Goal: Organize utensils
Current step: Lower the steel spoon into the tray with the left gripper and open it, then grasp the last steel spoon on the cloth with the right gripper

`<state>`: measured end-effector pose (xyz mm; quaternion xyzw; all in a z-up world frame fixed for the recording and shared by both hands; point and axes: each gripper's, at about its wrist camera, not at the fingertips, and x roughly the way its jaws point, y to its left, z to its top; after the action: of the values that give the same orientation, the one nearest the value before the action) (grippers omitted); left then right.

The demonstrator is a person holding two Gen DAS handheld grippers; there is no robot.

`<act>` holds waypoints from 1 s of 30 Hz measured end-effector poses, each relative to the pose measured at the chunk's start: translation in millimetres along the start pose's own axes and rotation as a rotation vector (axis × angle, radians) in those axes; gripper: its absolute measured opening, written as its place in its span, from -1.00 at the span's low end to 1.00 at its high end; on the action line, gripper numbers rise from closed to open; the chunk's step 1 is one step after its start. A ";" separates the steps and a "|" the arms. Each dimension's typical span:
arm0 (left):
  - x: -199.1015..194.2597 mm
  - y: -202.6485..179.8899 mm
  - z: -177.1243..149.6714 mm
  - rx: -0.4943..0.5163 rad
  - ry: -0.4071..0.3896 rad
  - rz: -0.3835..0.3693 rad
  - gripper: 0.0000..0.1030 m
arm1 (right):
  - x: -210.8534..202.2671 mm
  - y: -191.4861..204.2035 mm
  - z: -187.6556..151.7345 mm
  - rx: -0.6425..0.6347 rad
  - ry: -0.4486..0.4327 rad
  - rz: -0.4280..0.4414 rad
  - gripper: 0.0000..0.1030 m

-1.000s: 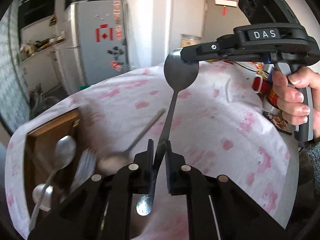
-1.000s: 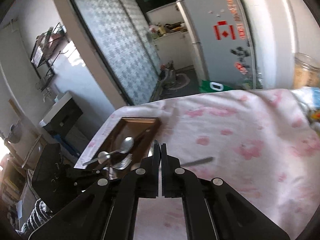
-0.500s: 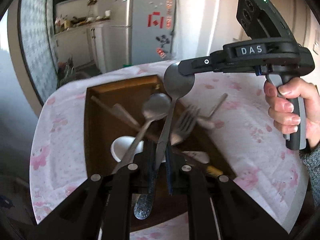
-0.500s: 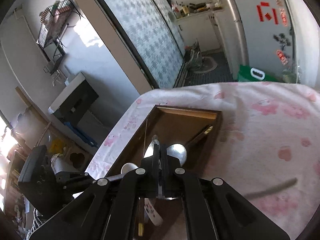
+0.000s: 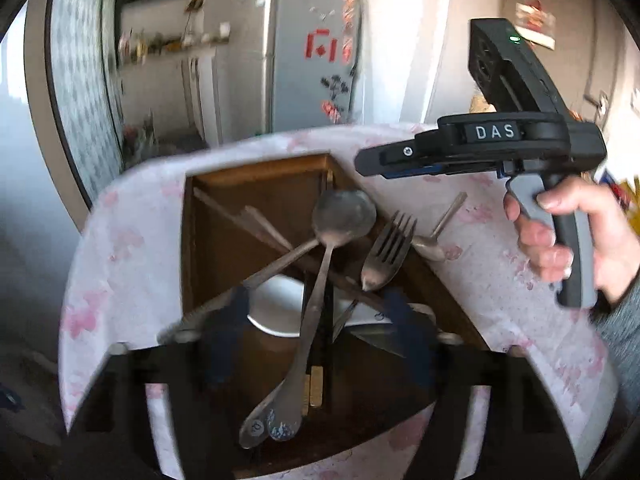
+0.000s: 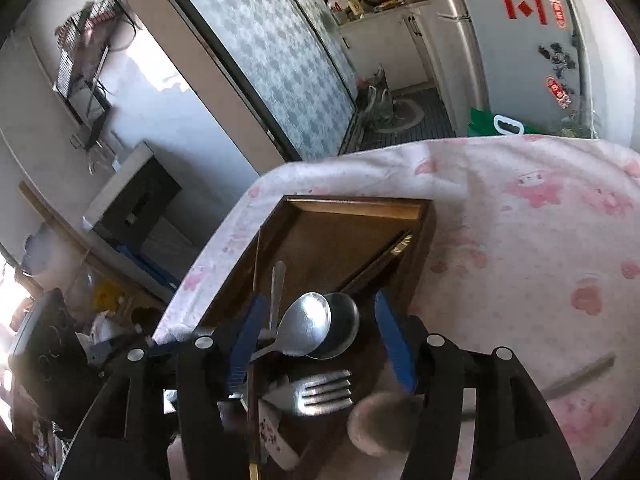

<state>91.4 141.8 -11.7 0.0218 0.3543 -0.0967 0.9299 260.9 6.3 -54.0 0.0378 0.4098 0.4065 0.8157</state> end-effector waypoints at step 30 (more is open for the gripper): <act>-13.2 -24.9 -8.9 -0.022 0.007 -0.130 0.60 | -2.0 8.9 -92.7 -0.492 0.158 -0.260 -0.26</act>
<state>71.1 120.5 -9.0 -0.0111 0.3593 -0.1528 0.9206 189.8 -14.3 -110.6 -0.2458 0.3626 0.3875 0.8111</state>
